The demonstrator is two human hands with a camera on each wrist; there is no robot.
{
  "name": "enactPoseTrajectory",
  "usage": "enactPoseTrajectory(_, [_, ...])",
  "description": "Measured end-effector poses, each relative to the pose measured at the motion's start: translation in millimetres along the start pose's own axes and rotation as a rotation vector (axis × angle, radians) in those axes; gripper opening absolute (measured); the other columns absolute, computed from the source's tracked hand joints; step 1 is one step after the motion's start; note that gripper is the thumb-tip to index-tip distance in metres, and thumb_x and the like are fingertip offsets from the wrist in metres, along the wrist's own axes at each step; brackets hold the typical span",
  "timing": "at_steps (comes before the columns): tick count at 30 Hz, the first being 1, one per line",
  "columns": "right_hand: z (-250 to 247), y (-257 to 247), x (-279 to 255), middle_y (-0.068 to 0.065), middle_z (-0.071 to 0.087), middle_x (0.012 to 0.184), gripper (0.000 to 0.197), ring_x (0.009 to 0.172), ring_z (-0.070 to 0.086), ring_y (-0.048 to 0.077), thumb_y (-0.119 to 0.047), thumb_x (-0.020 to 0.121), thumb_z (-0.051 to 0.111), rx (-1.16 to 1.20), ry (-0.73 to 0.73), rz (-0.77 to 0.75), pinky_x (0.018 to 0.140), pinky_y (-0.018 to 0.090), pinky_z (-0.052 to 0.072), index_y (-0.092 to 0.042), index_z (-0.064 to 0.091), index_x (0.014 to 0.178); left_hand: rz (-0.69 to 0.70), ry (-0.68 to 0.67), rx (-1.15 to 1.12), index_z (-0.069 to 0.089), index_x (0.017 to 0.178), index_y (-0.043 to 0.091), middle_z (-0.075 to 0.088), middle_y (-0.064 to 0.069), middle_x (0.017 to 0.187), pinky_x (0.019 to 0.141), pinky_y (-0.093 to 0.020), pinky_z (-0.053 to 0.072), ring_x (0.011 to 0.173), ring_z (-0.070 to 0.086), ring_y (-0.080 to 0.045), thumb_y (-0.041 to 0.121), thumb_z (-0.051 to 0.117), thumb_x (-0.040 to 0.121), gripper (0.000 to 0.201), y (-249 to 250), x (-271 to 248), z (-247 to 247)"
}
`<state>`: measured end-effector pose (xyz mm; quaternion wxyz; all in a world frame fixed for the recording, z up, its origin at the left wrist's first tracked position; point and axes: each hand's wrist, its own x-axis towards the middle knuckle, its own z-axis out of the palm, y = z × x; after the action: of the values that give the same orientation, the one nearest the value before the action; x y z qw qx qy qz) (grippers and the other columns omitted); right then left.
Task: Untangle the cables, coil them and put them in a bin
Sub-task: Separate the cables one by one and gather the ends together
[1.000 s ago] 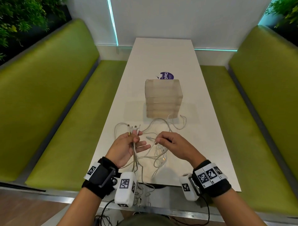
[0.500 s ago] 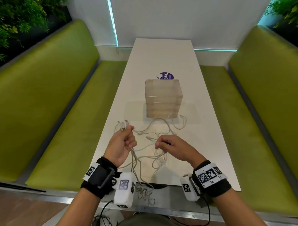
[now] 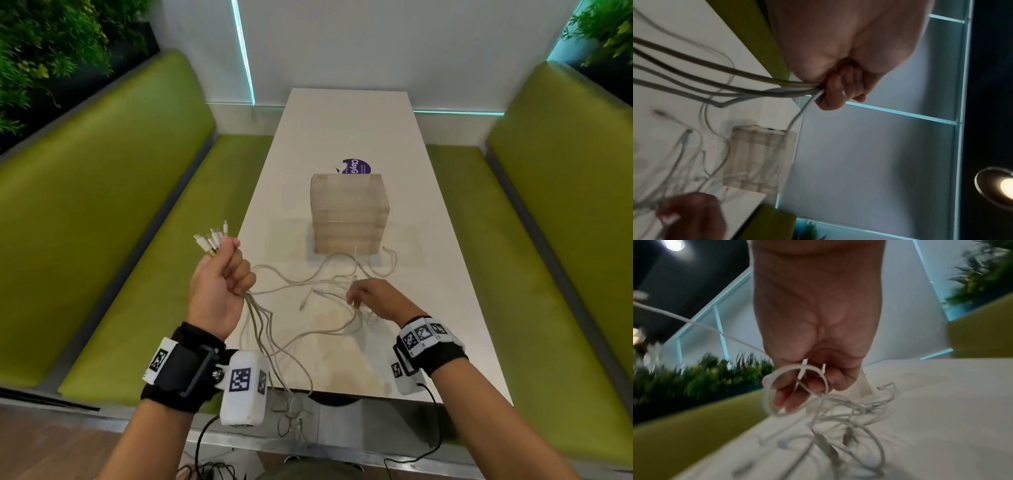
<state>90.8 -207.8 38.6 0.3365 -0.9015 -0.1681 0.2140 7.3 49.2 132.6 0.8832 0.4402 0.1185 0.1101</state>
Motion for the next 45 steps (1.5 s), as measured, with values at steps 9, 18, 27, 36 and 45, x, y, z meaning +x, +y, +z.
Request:
enactPoseTrajectory(9, [0.0, -64.0, -11.2, -0.018, 0.058, 0.066, 0.033, 0.058, 0.053, -0.006, -0.018, 0.095, 0.053, 0.156, 0.043, -0.13, 0.054, 0.006, 0.038, -0.029, 0.062, 0.065, -0.227, -0.16, 0.405, 0.057, 0.117, 0.002, 0.045, 0.012, 0.051, 0.042, -0.017, 0.023, 0.045, 0.025, -0.005, 0.034, 0.073, 0.078, 0.052, -69.5, -26.3, 15.5])
enactPoseTrajectory(18, [11.4, -82.9, -16.8, 0.001, 0.07, 0.089, 0.016, 0.08, 0.063, 0.022, -0.024, 0.091, 0.048, -0.162, 0.038, -0.203, 0.068, 0.037, 0.05, -0.023, 0.063, 0.089, -0.058, -0.116, 0.564, 0.063, 0.083, 0.01, 0.046, 0.014, 0.047, 0.042, -0.019, 0.029, 0.044, 0.034, -0.006, 0.014, 0.066, 0.087, 0.007, -77.7, -28.0, 40.5])
enactPoseTrajectory(27, [16.3, -17.4, -1.7, 0.002, 0.064, 0.085, 0.02, 0.081, 0.059, 0.021, -0.027, 0.091, 0.057, -0.205, 0.047, -0.023, 0.067, 0.033, 0.042, -0.01, 0.064, 0.083, 0.045, -0.016, 0.241, 0.048, 0.07, 0.013, 0.021, 0.01, 0.046, 0.045, -0.026, 0.013, 0.042, 0.014, -0.008, 0.035, 0.053, 0.088, 0.029, -30.1, -13.9, 24.7])
enactPoseTrajectory(36, [0.7, 1.6, -13.7, -0.005, 0.061, 0.076, 0.023, 0.075, 0.056, 0.016, -0.01, 0.095, 0.049, 0.129, 0.218, -0.092, 0.069, 0.034, 0.051, -0.015, 0.07, 0.087, 0.05, 0.145, 0.378, 0.056, 0.073, 0.011, 0.025, 0.008, 0.046, 0.038, -0.02, 0.021, 0.04, 0.019, -0.008, 0.029, 0.049, 0.098, 0.031, -22.7, -4.6, 2.7])
enactPoseTrajectory(45, [10.7, -48.7, -9.6, 0.012, 0.064, 0.088, 0.018, 0.088, 0.055, 0.026, -0.011, 0.09, 0.054, -0.201, 0.239, -0.366, 0.072, 0.033, 0.039, -0.011, 0.071, 0.096, -0.201, -0.08, 0.611, 0.062, 0.082, 0.005, 0.03, 0.008, 0.045, 0.038, -0.02, 0.024, 0.04, 0.025, -0.008, 0.028, 0.055, 0.096, 0.027, -81.5, -25.0, 34.3])
